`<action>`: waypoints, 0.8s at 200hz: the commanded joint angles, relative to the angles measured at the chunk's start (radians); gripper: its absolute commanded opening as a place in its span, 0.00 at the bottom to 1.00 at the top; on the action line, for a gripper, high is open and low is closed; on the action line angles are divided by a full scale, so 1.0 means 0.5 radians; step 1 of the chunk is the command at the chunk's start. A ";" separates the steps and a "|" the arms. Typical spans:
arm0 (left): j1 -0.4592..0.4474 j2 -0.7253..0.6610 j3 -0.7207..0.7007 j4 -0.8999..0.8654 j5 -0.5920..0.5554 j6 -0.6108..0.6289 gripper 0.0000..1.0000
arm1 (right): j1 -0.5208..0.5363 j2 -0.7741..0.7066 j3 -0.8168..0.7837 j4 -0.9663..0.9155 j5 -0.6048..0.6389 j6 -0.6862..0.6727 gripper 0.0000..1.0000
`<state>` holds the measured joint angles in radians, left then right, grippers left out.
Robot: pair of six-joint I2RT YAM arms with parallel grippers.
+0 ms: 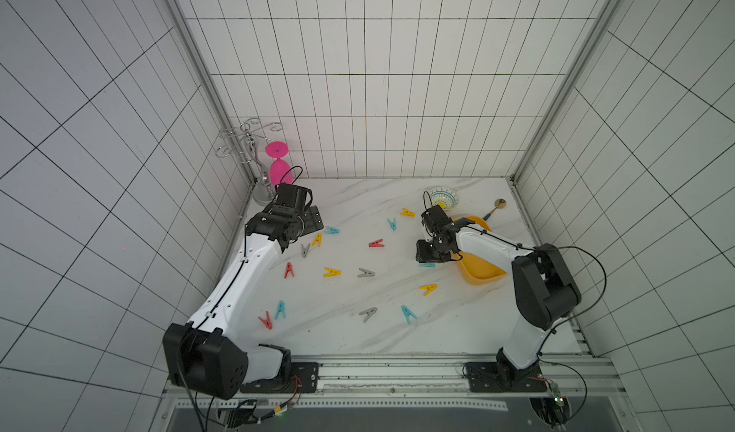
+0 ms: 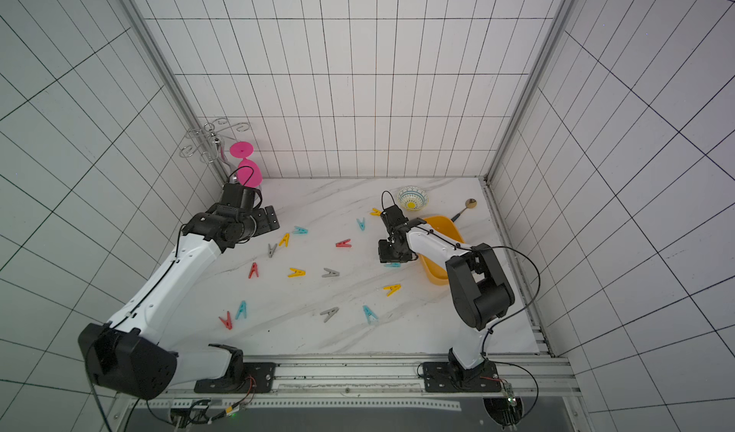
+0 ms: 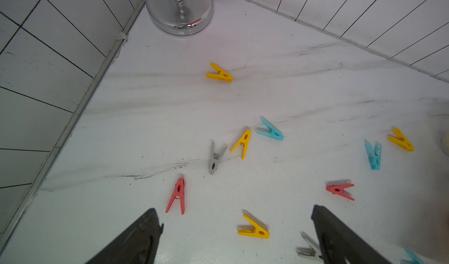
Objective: Put the clothespins into the storage box
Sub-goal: Pick up the clothespin from the center of the board.
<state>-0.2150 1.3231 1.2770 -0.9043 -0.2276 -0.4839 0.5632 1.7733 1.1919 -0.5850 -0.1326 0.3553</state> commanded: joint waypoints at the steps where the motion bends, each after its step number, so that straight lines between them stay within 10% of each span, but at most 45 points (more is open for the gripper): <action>1: -0.009 -0.042 0.033 -0.014 -0.015 0.008 0.99 | -0.106 0.001 -0.003 -0.080 -0.039 -0.103 0.49; 160: -0.018 -0.078 0.015 -0.015 -0.025 -0.005 0.98 | -0.068 0.052 -0.118 0.061 -0.341 -0.126 0.50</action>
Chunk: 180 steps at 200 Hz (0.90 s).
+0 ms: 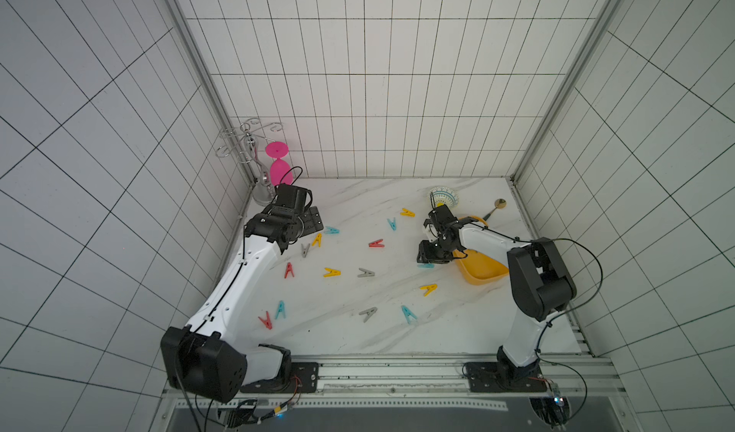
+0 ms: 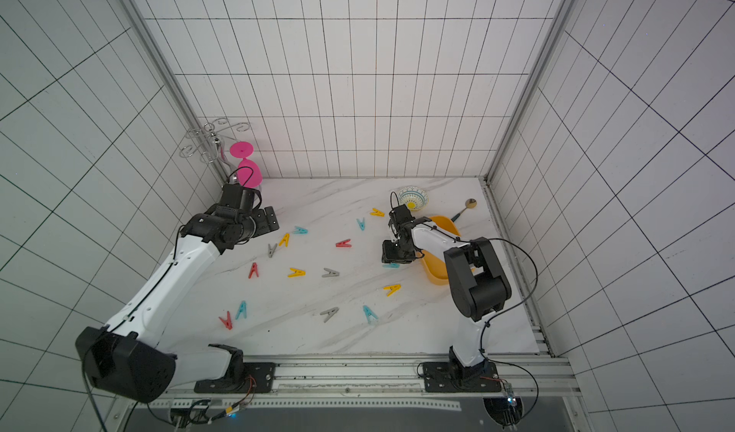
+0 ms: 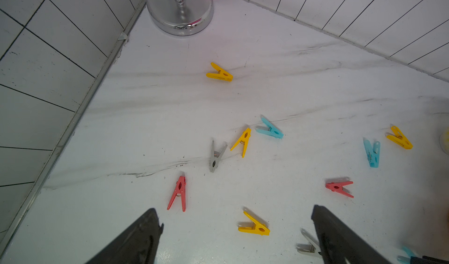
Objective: Put the clothespins into the storage box
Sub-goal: Pick up the clothespin from the center of the board.
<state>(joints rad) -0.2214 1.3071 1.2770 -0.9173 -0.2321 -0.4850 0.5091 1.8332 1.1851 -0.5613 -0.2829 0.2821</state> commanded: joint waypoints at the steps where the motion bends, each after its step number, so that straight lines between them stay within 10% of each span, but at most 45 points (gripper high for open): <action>1: -0.005 -0.046 0.016 0.011 -0.015 -0.002 0.98 | 0.042 -0.072 -0.110 0.016 -0.041 0.023 0.49; 90: -0.005 -0.074 0.002 0.010 0.001 -0.018 0.99 | 0.167 -0.080 -0.214 -0.007 0.212 0.046 0.47; 180: -0.005 -0.078 0.032 -0.006 -0.016 0.001 0.99 | 0.240 -0.019 -0.131 -0.053 0.389 0.052 0.24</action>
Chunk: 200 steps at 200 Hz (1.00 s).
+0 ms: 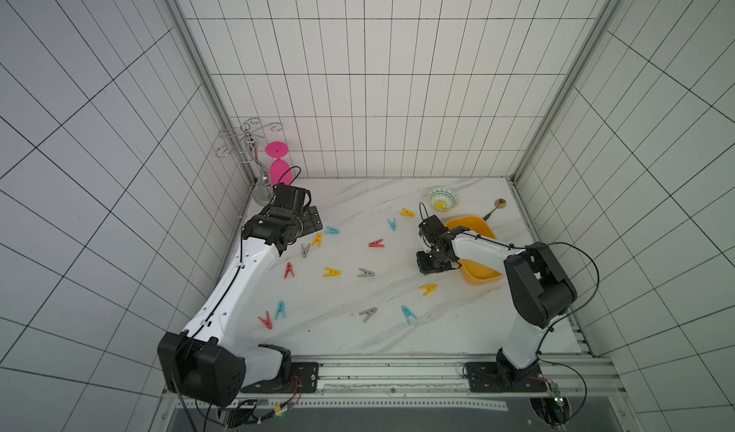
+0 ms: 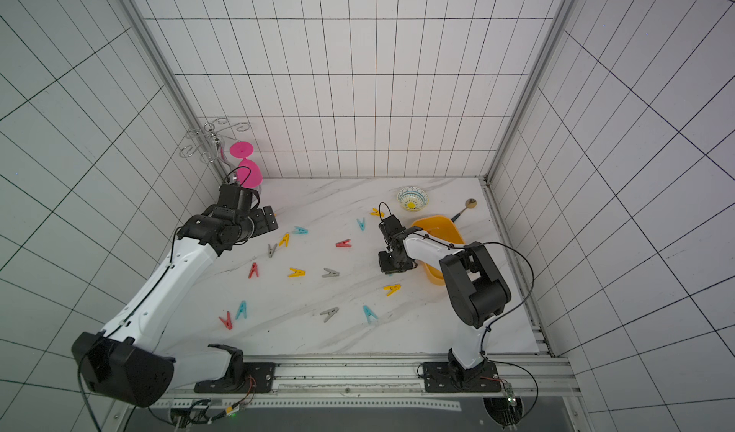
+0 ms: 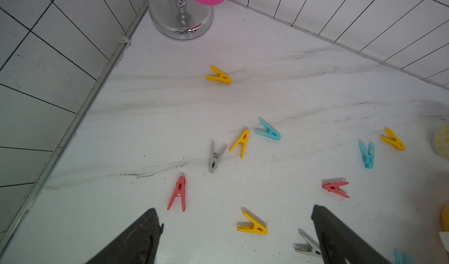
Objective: Put the clothespins into the storage box
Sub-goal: Pick up the clothespin from the center of the board, then place the clothespin in the storage box.
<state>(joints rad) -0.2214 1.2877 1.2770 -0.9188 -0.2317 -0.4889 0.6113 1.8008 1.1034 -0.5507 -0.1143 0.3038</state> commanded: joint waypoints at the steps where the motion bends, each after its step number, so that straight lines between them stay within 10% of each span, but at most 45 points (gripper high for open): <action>1: -0.005 -0.037 0.032 -0.001 -0.016 0.008 0.99 | 0.035 0.041 0.036 -0.076 0.051 0.009 0.24; 53: -0.005 -0.014 0.062 -0.006 -0.009 0.002 0.99 | -0.029 -0.319 0.170 -0.209 0.127 0.058 0.21; 107: -0.005 0.001 0.075 0.004 0.012 0.014 0.99 | -0.620 -0.626 0.082 -0.276 0.134 0.107 0.21; 200: -0.051 0.065 0.075 0.040 0.030 0.002 0.99 | -1.085 -0.267 0.089 -0.248 0.372 0.019 0.22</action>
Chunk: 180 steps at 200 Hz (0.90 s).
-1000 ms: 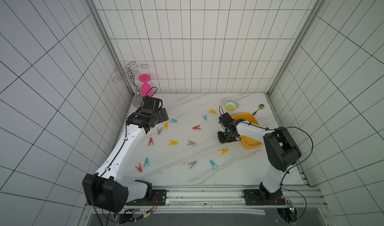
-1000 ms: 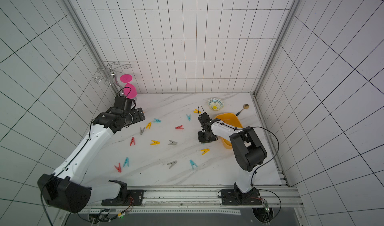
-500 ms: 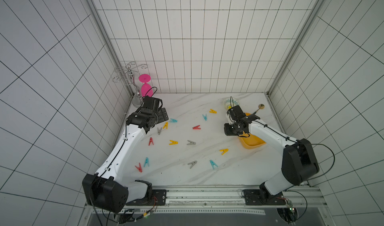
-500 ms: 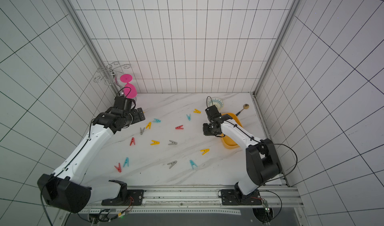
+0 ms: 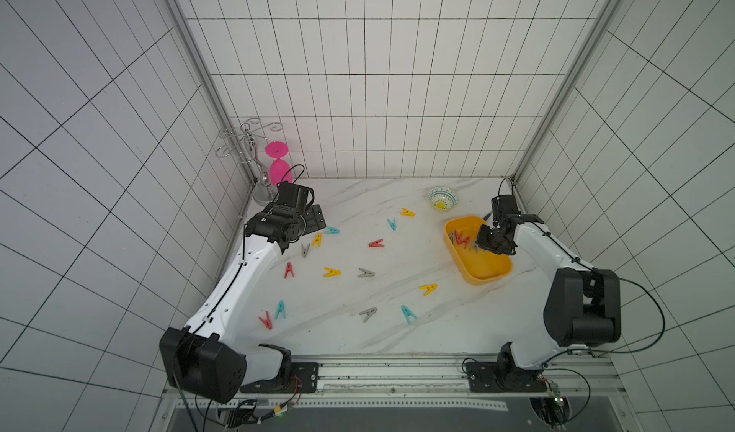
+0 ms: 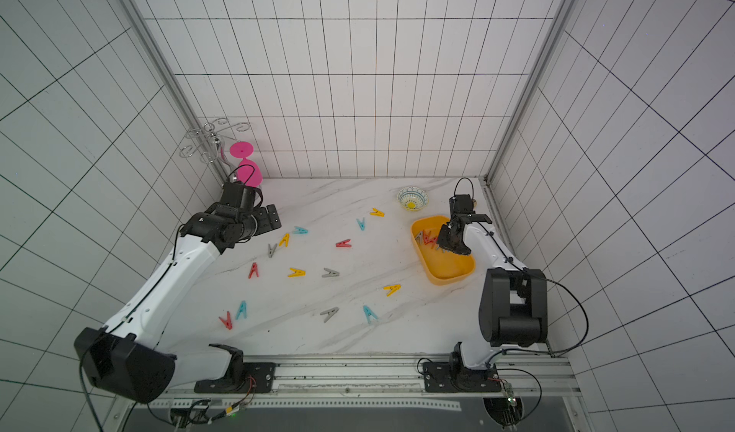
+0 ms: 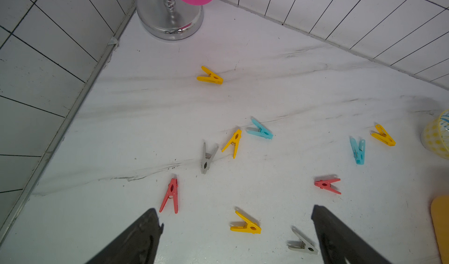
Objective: Put the clothespins into the storage box
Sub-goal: Place the clothespin in the storage box.
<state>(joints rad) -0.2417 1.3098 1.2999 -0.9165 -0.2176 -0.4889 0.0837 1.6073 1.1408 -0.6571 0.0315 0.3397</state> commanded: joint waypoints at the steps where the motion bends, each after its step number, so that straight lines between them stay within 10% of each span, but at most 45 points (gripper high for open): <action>1: -0.011 0.021 0.030 0.035 0.002 0.002 0.99 | -0.031 0.126 0.017 -0.036 0.081 -0.053 0.22; 180: -0.014 0.012 0.034 0.029 -0.056 0.021 0.99 | -0.010 0.613 0.483 -0.039 -0.028 -0.127 0.32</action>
<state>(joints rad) -0.2462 1.3190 1.2999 -0.9165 -0.2222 -0.4885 0.0776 1.8999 1.3231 -0.6498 0.0433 0.2832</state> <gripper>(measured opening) 0.986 0.310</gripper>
